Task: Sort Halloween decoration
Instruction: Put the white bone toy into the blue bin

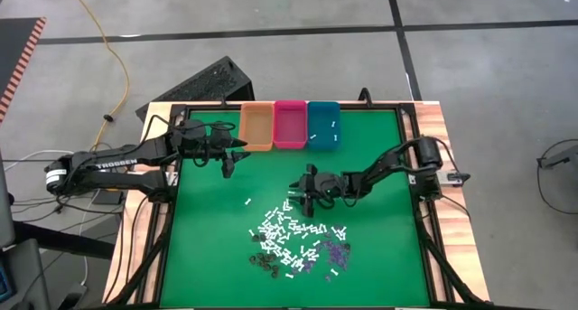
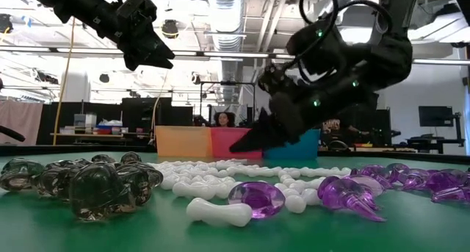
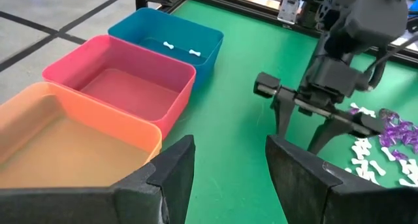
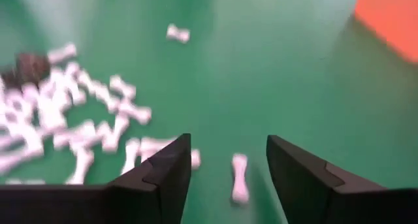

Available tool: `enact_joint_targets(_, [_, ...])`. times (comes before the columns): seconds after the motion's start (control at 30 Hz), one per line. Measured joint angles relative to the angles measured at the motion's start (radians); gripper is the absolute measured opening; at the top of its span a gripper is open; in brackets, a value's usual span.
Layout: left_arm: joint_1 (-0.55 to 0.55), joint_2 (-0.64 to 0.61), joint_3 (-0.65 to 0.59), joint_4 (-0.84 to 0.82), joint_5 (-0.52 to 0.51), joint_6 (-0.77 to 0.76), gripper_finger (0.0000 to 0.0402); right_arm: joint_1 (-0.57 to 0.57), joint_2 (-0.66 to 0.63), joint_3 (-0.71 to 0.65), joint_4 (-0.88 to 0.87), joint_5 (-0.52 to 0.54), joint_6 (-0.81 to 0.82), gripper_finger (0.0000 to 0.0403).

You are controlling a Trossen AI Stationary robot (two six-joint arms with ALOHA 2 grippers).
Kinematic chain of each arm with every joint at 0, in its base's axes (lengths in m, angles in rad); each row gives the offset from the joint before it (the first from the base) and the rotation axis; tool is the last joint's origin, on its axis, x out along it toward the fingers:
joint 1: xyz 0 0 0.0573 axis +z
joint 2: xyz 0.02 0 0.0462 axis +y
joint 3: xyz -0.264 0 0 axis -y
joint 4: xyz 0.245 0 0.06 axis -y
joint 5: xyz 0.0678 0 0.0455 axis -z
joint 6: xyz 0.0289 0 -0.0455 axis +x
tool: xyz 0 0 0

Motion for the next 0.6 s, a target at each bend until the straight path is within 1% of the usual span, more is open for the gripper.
enact_joint_targets(0.13, [0.000, 0.000, 0.000, -0.001, -0.001, 0.000, 0.0178, 0.001, 0.039, 0.023, -0.022, -0.003, -0.004, 0.0221])
enact_joint_targets(0.27, [0.000, 0.000, 0.000, -0.009, -0.003, 0.000, 0.0178, -0.008, 0.040, 0.025, -0.071, -0.002, 0.026, 0.0212])
enact_joint_targets(0.37, [0.000, 0.000, 0.000, -0.016, -0.005, 0.000, 0.0178, -0.014, 0.034, 0.026, -0.101, 0.002, 0.036, 0.0196])
enact_joint_targets(0.47, [0.000, 0.000, 0.000, -0.017, -0.005, 0.000, 0.0178, -0.014, 0.033, 0.026, -0.125, 0.012, 0.034, 0.0158])
enact_joint_targets(0.6, [0.000, 0.000, 0.000, -0.027, -0.005, 0.000, 0.0178, -0.015, 0.032, 0.026, -0.147, 0.014, 0.034, 0.0087])
